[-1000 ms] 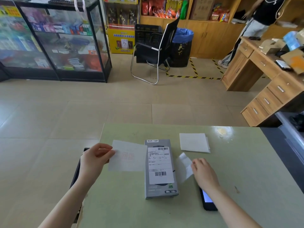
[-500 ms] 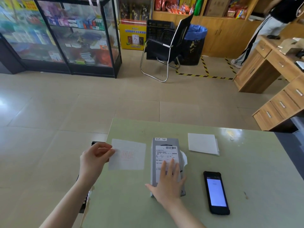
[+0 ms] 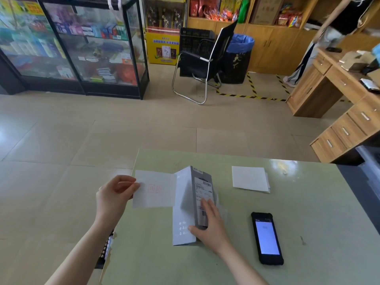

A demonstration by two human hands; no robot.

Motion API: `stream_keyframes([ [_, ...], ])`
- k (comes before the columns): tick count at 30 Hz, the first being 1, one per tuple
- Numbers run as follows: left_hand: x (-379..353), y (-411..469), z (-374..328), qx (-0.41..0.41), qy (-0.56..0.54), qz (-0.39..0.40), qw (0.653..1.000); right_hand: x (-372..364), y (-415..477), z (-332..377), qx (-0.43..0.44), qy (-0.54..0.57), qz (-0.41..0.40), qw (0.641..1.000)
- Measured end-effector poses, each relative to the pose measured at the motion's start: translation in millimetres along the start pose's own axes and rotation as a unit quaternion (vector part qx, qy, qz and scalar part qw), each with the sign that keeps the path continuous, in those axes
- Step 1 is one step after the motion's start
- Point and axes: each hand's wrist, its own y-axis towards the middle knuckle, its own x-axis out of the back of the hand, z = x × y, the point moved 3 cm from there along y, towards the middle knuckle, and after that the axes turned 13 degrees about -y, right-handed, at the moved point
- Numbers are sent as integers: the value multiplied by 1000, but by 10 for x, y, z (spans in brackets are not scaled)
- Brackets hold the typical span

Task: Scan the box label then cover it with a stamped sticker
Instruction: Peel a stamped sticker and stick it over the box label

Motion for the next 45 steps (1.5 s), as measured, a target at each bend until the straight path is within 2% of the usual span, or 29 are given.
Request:
stream_keyframes([
  [3,1,6,-47,-8,-1,-3,1000,87,-73,-71,9,64,-14,998],
  [5,12,9,-67,-10,-3,-4,1000,183,-111,-136,12,65,-47,997],
  [9,19,-3,-56,-11,-7,-2,1000,340,-173,-287,-31,-38,-127,991],
  [12,-5,-25,-39,-6,-8,4,1000,347,-163,-235,-62,-146,-154,975],
  [16,-38,-33,-45,-6,3,5,1000,239,-140,1,-128,-281,-123,943],
  [19,-37,-37,-76,-17,11,-2,1000,177,-112,73,-145,-289,-105,940],
  [21,-18,-41,-104,-27,17,-10,999,183,-91,61,-123,-230,-115,959],
  [23,11,-38,-120,-30,17,-19,999,168,-74,38,-79,-92,-113,986],
  [25,31,-36,-121,-29,15,-25,999,103,-92,37,-54,43,-72,995],
  [27,38,-45,-118,-32,14,-27,999,-3,-95,-5,-47,72,-33,996],
  [30,43,-65,-127,-41,17,-34,998,-109,-75,-119,-56,113,-18,992],
  [32,39,-88,-148,-47,20,-37,998,-109,-57,-206,-65,109,-21,992],
  [37,-93,-181,-202,-83,44,-38,995,-42,-85,-387,-131,17,15,991],
  [39,-196,-235,-220,-113,61,-32,991,67,-78,-353,-148,-55,-51,986],
  [41,-317,-297,-237,-157,76,-15,985,226,-65,-156,-129,-46,-130,982],
  [43,-446,-372,-275,-211,103,4,972,365,-25,99,-132,111,-98,980],
  [45,-582,-469,-299,-319,151,29,935,432,7,370,-148,307,13,940],
])
